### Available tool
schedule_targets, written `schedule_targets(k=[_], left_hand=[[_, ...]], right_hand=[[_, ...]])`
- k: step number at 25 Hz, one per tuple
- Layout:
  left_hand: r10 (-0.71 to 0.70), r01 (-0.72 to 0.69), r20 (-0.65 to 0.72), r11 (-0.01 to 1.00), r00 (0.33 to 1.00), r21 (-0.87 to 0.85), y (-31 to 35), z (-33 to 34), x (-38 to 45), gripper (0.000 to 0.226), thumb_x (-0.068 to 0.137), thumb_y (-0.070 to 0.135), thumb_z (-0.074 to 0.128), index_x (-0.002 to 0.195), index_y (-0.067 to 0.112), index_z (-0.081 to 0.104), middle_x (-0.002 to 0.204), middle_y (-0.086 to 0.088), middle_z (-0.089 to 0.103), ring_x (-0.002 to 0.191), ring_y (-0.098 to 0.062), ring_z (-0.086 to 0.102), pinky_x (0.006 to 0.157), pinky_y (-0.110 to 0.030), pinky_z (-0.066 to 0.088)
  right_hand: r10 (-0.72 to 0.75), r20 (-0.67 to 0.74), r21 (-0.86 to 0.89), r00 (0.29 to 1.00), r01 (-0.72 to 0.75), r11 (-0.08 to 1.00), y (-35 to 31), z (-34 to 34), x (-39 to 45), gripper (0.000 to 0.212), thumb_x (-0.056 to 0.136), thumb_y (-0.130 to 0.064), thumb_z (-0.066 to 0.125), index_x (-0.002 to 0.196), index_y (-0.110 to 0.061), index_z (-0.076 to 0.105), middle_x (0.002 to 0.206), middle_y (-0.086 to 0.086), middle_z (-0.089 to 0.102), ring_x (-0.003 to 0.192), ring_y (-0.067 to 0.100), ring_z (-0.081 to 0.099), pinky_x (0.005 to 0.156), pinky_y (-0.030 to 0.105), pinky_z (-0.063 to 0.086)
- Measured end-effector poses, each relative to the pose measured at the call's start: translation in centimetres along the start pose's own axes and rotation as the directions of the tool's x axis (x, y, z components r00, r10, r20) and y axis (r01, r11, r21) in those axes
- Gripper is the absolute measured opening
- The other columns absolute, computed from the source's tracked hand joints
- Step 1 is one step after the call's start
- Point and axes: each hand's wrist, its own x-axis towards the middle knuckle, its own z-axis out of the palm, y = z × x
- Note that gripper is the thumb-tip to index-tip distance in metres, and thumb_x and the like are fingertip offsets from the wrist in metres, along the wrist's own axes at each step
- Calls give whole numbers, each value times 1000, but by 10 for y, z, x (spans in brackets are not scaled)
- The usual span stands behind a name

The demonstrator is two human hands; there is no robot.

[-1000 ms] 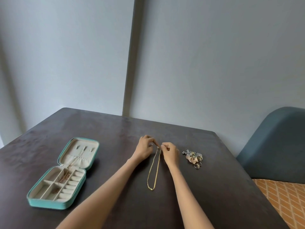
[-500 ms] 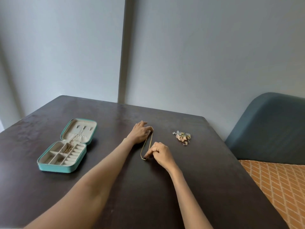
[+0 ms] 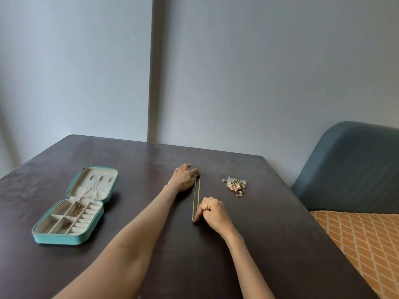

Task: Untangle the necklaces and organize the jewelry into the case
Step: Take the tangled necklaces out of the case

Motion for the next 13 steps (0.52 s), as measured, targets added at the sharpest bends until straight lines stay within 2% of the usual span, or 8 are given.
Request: schedule_targets(k=[5, 10, 13], left_hand=[[14, -14, 15, 1000, 1000, -7, -3, 2, 4, 32, 99, 28, 35, 124, 31, 56, 145, -14, 35, 138, -30, 27, 115, -40, 19], [10, -10, 14, 1000, 1000, -11, -5, 3, 3, 33, 99, 27, 36, 124, 31, 57, 145, -14, 34, 135, -32, 30, 113, -38, 21], [20, -20, 0, 999, 1000, -25, -4, 2, 2, 33, 99, 27, 37, 125, 30, 57, 147, -13, 32, 135, -32, 31, 111, -38, 24]], right_hand=[[15, -23, 3, 1000, -15, 1000, 1, -1, 0, 43, 63, 17, 44, 59, -13, 75, 58, -14, 58, 75, 1, 51, 74, 6, 37], [13, -33, 9, 999, -13, 1000, 3, 0, 0, 45, 63, 18, 44, 59, -14, 75, 57, -22, 58, 78, 2, 51, 69, 7, 37], [17, -27, 19, 999, -17, 1000, 2, 0, -1, 44, 64, 17, 44, 59, -14, 75, 56, -18, 57, 77, 2, 51, 67, 7, 37]])
